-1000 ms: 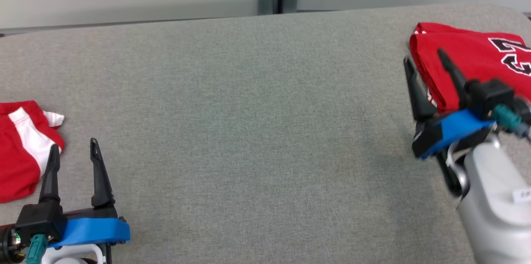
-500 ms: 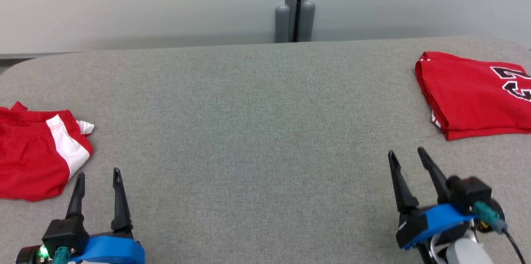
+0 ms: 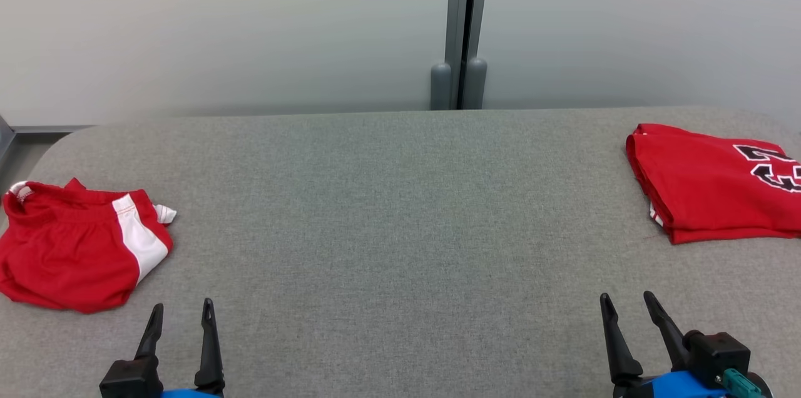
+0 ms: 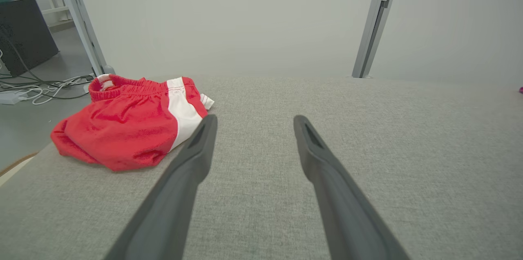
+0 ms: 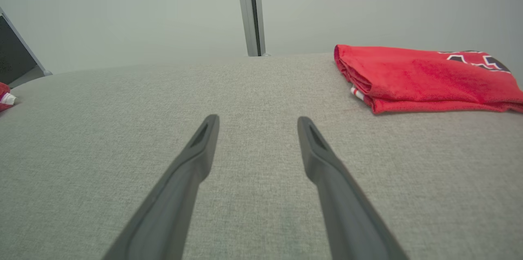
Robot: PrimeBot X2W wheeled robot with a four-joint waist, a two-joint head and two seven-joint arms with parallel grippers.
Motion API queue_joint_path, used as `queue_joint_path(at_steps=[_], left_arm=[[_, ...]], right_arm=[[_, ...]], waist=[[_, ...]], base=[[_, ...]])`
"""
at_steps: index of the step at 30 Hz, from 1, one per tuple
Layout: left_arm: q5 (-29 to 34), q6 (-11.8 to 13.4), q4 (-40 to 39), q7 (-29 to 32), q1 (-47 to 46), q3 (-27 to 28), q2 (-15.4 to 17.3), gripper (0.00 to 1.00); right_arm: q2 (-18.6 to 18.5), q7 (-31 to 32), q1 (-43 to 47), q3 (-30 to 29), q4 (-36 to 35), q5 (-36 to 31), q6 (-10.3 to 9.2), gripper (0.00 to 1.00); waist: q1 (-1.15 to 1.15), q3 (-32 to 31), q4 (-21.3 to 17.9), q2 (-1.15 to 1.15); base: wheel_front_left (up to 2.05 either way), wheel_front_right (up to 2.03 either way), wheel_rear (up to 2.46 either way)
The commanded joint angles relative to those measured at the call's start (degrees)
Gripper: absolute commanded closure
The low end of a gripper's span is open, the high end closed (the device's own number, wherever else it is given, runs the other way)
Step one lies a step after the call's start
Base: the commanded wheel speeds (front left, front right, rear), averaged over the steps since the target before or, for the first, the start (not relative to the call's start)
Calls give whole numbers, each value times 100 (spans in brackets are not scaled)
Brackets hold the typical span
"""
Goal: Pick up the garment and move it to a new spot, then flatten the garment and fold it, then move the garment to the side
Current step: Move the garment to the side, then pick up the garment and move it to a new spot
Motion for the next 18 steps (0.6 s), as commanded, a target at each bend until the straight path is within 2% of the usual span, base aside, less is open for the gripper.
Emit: queue_joint_path(at_steps=[1,18], left_arm=[[4,-31,40,-25,59,13,4,0],[41,-19,204,-25,43,-68,104,0]], right_arm=[[10,-21,83,-21,-11,-39,1,0],[18,37,124,42,1,-128,1,0]], waist=[[1,-46,-7,0],[1,-191,64,0]], base=[[0,0,0],[0,0,0]])
